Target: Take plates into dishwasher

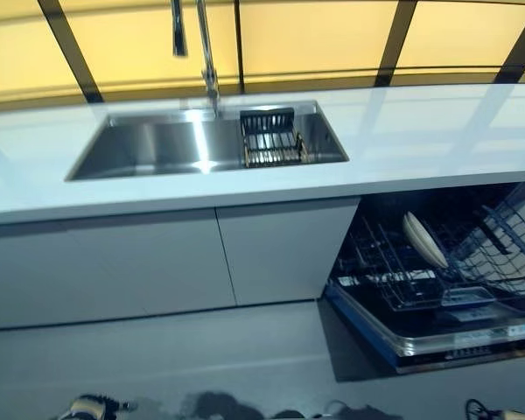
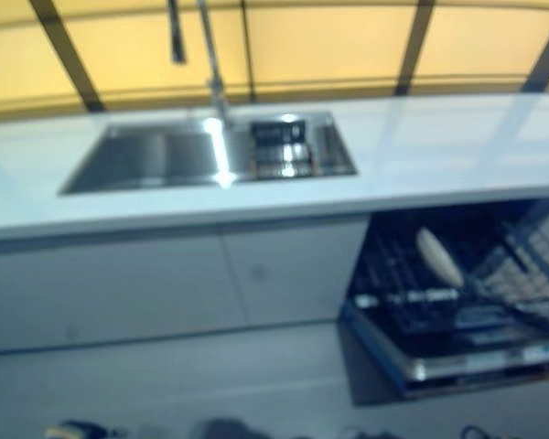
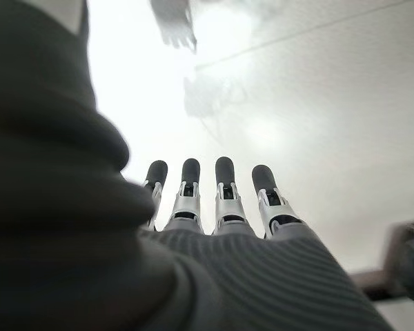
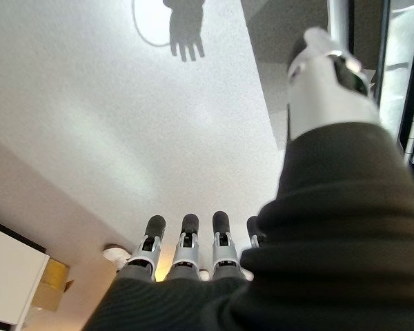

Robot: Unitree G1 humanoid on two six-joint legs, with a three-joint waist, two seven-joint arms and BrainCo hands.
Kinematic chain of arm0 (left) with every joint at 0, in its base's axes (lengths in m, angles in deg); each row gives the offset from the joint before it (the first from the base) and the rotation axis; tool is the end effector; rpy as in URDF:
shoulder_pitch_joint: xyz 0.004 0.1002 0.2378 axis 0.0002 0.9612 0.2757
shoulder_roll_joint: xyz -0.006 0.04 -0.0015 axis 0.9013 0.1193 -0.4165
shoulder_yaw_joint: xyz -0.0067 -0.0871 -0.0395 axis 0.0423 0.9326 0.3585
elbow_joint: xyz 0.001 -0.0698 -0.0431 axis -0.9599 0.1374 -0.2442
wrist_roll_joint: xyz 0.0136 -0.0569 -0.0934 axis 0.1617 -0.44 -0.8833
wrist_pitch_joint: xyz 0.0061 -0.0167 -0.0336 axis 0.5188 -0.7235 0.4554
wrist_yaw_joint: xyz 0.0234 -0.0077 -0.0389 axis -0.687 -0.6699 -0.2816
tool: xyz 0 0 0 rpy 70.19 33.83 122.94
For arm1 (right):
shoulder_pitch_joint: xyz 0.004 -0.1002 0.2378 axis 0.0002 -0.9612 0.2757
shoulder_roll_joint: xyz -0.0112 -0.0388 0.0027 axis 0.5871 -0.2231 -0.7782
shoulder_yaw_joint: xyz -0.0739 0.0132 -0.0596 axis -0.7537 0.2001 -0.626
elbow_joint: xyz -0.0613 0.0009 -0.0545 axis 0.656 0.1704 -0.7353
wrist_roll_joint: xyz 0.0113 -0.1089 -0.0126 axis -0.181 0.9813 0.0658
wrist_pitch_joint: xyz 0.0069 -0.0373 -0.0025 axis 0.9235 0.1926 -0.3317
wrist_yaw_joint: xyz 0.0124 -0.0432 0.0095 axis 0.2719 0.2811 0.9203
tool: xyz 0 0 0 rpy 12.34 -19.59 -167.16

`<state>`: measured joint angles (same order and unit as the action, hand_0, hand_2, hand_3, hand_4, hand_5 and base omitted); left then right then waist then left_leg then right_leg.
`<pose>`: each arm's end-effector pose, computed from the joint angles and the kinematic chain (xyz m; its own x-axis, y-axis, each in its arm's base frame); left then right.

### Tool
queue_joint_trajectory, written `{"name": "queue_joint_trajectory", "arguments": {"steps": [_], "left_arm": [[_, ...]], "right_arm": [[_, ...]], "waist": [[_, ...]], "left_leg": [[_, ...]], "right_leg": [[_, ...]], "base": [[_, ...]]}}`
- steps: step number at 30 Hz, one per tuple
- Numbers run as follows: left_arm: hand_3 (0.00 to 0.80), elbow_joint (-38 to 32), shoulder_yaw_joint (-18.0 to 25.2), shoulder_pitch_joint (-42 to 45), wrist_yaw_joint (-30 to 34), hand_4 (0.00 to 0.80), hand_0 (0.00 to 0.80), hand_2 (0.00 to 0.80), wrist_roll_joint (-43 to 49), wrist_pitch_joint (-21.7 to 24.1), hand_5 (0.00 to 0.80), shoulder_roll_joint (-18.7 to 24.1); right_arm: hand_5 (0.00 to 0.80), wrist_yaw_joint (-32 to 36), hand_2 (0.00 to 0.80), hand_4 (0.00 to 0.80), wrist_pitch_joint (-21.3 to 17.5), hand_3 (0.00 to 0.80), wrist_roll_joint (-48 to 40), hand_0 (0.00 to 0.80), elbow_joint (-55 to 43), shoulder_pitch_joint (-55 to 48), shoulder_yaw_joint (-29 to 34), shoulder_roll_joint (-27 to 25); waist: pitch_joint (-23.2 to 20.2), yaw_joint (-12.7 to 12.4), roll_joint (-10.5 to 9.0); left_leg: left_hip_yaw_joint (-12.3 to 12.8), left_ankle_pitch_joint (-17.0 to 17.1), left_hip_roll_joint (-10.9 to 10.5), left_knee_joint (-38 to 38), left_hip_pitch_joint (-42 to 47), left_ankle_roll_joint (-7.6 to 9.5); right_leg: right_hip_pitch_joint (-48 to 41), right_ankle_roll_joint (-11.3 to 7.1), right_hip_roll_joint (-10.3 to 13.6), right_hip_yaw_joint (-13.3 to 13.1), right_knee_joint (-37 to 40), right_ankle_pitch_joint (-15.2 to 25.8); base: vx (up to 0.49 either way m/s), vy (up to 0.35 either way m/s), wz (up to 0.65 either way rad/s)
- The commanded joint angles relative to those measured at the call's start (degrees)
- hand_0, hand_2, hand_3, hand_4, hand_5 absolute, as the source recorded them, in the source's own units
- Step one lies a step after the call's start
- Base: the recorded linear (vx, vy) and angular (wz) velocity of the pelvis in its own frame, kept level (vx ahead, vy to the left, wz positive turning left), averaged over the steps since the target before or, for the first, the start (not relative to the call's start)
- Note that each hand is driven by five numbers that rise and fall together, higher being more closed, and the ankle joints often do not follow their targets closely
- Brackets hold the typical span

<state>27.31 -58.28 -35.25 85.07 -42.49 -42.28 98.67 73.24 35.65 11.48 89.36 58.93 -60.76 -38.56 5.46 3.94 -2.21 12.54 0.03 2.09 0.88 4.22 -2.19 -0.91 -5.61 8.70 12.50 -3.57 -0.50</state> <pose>0.1129 0.3219 -0.0690 0.1558 0.4779 -0.8645 0.1732 0.8484 0.5002 0.0849 -0.3467 -0.0609 -0.0257 -0.6731 -0.7391 0.3941 0.6727 -0.6263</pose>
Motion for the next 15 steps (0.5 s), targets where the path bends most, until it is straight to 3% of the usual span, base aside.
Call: {"name": "queue_joint_trajectory", "arguments": {"steps": [1,2,6,7,8,9,10,12,15], "left_arm": [[0.000,2.04,0.18,0.48,-0.35,0.000,0.000,0.000,2.61,-1.30,0.000,-1.32],[0.000,2.04,0.18,0.49,-0.36,0.000,0.000,0.000,2.60,-1.30,0.000,-1.32],[0.000,3.87,2.28,3.07,-2.41,0.000,0.000,0.000,0.87,-3.69,0.000,-2.07],[0.000,3.94,2.39,3.07,-2.42,0.000,0.000,0.000,0.88,-3.70,0.000,-2.08],[0.000,4.56,3.20,3.03,-2.97,0.000,0.000,0.000,0.85,-4.16,0.000,-2.31],[0.000,4.59,3.60,3.03,-3.05,0.000,0.000,0.000,0.85,-4.50,0.000,-2.29],[0.000,4.92,3.79,3.00,-4.64,0.000,0.000,0.000,-0.49,-5.89,0.000,-2.35],[0.000,4.59,3.32,2.92,-6.34,0.000,0.000,0.000,-3.06,-7.44,0.000,-2.62],[0.000,3.83,3.26,1.06,-5.96,0.000,0.000,0.000,-3.53,-7.80,0.000,-3.23]], "right_arm": [[0.000,-0.96,0.000,0.000,-0.36,0.000,-2.03,0.000,0.13,2.80,-1.95,-2.39],[0.000,-0.96,0.000,0.000,-0.36,0.000,-2.03,0.000,0.13,2.79,-1.94,-2.39],[0.000,-0.72,0.000,0.000,-0.63,0.000,-3.22,0.000,0.23,0.57,-1.02,1.76],[0.000,-0.82,0.000,0.000,-0.63,0.000,-3.26,0.000,0.23,0.57,-0.98,1.91],[0.000,-1.01,0.000,0.000,0.02,0.000,-3.62,0.000,0.68,0.84,-0.58,2.95],[0.000,-0.63,0.000,0.000,0.55,0.000,-2.97,0.000,0.66,1.18,-0.59,3.14],[0.000,0.20,0.000,0.000,2.65,0.000,-4.23,0.000,1.09,1.89,-1.48,4.07],[0.000,0.59,0.000,0.000,4.28,0.000,-9.53,0.000,1.51,1.03,-1.26,5.52],[0.000,0.57,0.000,0.000,3.51,0.000,-16.38,0.000,1.99,0.31,-0.47,6.98]], "waist": [[1.08,0.69,2.51],[1.07,0.66,2.51],[0.51,-0.41,1.86],[0.60,-0.44,1.80],[1.94,-0.40,1.06],[2.36,-0.45,1.07],[3.75,-0.26,0.73],[4.42,-0.05,0.82],[4.51,-0.40,0.82]], "left_leg": [[-2.90,-2.07,-1.50,3.89,3.17,1.27],[-2.86,-2.07,-1.50,3.89,3.17,1.27],[-1.87,-3.31,-0.17,-1.19,1.38,2.34],[-1.89,-3.79,-0.05,-2.22,1.11,2.31],[-0.17,-7.35,1.97,-10.16,-0.70,2.04],[1.10,-7.82,3.04,-11.54,-1.00,2.02],[3.19,-9.41,5.91,-14.79,-1.92,1.69],[1.88,-8.85,6.52,-15.97,-2.77,1.65],[1.57,-6.20,7.32,-14.11,-4.23,0.77]], "right_leg": [[3.75,-0.21,-4.79,-0.97,-0.12,2.92],[3.78,-0.21,-4.80,-1.00,-0.15,2.91],[2.58,-1.68,2.40,-3.80,-2.37,4.01],[2.71,-1.66,2.78,-3.93,-2.56,4.07],[4.58,-1.68,6.74,-3.65,-5.52,5.09],[5.06,-1.64,7.29,-2.83,-6.83,4.59],[5.32,-1.71,7.21,-1.94,-8.78,1.56],[5.02,-1.73,5.53,-3.73,-10.51,-0.65],[4.07,-1.89,4.93,-2.97,-8.05,-0.10]], "base": [[-0.059,-0.041,-0.14],[-0.124,-0.169,-0.21],[-0.120,-0.249,-0.33],[-0.113,-0.360,-0.16],[-0.102,-0.277,-0.06],[-0.125,-0.433,-0.16],[-0.060,-0.283,-0.32],[-0.048,-0.269,-0.30],[-0.116,-0.163,-0.04]]}}
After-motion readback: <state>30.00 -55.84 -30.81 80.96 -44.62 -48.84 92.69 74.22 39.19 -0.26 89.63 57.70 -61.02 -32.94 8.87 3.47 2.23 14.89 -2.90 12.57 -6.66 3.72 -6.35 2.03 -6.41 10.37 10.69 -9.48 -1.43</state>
